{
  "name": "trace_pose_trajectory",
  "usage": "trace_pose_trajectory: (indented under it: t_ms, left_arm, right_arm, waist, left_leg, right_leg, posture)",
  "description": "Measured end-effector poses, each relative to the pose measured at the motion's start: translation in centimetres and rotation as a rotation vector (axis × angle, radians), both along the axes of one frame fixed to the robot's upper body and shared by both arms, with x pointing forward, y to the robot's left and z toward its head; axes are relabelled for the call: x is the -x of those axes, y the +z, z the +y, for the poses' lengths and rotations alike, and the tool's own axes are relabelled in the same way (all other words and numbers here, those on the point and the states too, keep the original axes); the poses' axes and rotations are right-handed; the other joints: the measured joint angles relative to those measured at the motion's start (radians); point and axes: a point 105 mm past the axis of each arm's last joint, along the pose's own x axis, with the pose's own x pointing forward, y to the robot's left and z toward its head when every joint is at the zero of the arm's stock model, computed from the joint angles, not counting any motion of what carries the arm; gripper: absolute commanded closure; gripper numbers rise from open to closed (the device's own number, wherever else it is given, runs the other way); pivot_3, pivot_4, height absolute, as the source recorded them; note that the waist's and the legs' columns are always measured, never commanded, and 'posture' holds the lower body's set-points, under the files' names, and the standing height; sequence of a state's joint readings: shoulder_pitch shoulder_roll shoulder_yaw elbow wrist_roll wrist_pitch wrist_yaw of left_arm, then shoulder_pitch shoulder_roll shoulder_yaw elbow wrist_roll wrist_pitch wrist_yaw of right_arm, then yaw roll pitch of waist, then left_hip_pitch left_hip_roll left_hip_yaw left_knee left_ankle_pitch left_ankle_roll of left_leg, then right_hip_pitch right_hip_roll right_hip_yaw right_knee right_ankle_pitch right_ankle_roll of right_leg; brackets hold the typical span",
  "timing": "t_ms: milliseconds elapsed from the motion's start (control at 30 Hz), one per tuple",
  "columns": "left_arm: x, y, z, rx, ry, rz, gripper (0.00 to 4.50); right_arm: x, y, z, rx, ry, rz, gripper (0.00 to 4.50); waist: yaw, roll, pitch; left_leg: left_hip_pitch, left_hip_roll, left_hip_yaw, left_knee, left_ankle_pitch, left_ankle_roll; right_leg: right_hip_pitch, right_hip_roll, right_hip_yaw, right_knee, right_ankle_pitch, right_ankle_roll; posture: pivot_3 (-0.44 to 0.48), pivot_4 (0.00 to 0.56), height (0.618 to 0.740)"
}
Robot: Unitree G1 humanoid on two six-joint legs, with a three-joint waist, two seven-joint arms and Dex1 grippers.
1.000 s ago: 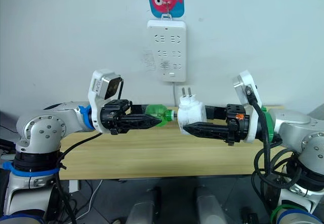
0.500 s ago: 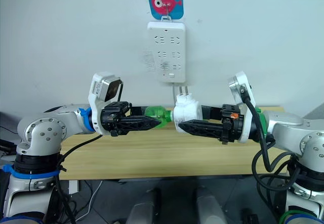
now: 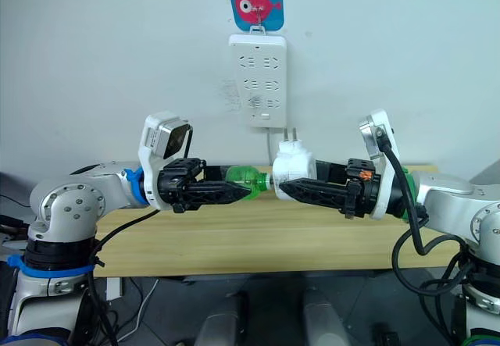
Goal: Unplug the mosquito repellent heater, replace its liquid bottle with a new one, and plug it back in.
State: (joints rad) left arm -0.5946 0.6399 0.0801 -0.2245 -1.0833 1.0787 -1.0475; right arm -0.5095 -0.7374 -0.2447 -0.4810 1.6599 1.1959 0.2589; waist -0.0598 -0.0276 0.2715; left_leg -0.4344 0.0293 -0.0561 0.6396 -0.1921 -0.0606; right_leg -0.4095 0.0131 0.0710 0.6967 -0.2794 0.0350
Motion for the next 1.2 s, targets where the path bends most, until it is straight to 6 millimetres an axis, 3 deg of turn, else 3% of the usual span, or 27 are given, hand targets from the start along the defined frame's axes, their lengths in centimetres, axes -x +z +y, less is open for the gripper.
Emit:
trace_pose_trajectory:
  t_ms: [500, 1200]
  left_arm:
    - [-0.72, 0.10, -0.13, 0.024, 0.022, 0.020, 2.16]
    - [-0.11, -0.12, 0.15, 0.019, 0.012, 0.083, 2.16]
  right_arm:
    - [0.34, -0.18, 0.09, 0.011, 0.010, 0.017, 1.52]
    - [0.44, -0.38, 0.36, 0.001, 0.024, 0.034, 1.52]
  waist:
    - [0.003, 0.000, 0.000]
    - [0.003, 0.000, 0.000]
  left_leg:
    - [0.000, 0.000, 0.000, 0.001, 0.000, 0.000]
    - [0.000, 0.000, 0.000, 0.001, 0.000, 0.000]
  right_leg:
    - [0.000, 0.000, 0.000, 0.000, 0.000, 0.000]
    - [0.000, 0.000, 0.000, 0.000, 0.000, 0.000]
  posture:
    - [-0.040, 0.167, 0.740]
    - [-0.043, 0.172, 0.740]
